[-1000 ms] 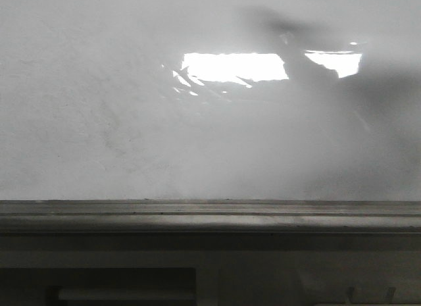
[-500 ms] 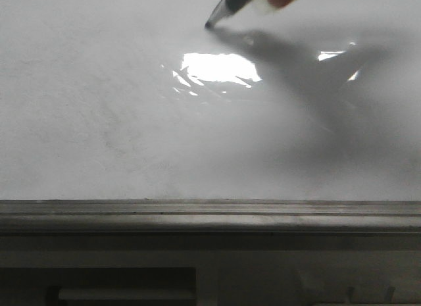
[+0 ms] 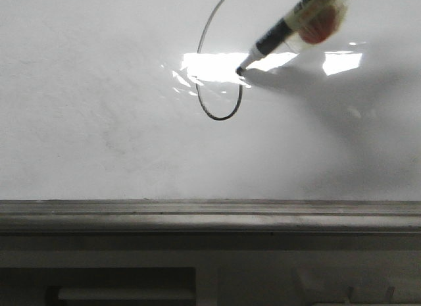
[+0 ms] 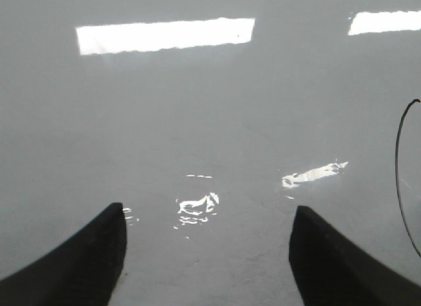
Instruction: Write number 6 on whiteboard
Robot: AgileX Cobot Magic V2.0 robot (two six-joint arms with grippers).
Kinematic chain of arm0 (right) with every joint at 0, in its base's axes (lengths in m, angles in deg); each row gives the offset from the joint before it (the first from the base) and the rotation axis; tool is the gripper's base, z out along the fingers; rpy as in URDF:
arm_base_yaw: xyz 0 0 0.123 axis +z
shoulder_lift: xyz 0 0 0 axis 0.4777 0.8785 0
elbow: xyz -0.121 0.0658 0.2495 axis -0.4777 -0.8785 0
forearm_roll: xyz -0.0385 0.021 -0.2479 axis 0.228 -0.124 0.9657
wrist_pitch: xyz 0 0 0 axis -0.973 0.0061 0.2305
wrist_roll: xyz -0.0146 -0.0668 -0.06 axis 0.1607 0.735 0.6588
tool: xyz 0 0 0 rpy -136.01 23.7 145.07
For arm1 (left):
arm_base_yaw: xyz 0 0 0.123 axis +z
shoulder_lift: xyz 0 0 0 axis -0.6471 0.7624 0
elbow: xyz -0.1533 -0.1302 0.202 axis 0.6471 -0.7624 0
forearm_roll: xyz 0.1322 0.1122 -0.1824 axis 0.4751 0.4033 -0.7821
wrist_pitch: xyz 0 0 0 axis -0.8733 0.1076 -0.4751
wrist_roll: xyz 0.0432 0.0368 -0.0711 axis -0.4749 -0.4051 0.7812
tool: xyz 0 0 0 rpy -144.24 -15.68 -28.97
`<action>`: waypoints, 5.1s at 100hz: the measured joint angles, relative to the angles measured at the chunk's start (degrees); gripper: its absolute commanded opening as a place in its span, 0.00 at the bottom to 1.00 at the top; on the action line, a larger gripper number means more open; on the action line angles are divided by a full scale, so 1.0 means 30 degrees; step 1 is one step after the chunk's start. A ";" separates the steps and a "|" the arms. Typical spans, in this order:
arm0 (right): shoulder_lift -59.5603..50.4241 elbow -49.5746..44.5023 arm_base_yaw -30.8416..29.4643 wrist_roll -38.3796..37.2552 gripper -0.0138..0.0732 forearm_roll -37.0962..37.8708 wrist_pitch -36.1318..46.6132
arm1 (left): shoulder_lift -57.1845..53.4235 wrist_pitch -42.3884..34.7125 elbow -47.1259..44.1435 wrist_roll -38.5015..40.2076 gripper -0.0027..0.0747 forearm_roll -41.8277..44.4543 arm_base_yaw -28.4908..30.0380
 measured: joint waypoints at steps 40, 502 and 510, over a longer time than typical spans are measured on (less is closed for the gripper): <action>0.1282 0.1317 0.2524 0.0380 0.11 0.0223 -0.1920 | 0.0000 0.0229 0.0000 -0.0110 0.64 0.0000 -0.0150; -0.4974 -0.0717 -0.2883 0.0678 0.16 -0.0220 -0.3845 | 0.0131 -1.4086 0.0212 -0.8545 0.40 -0.9712 -1.3803; -0.6509 -0.1776 -0.2883 0.0986 0.09 -0.0345 -0.2713 | -0.1187 -1.3867 -0.0650 -0.8722 0.15 -0.9712 -1.3803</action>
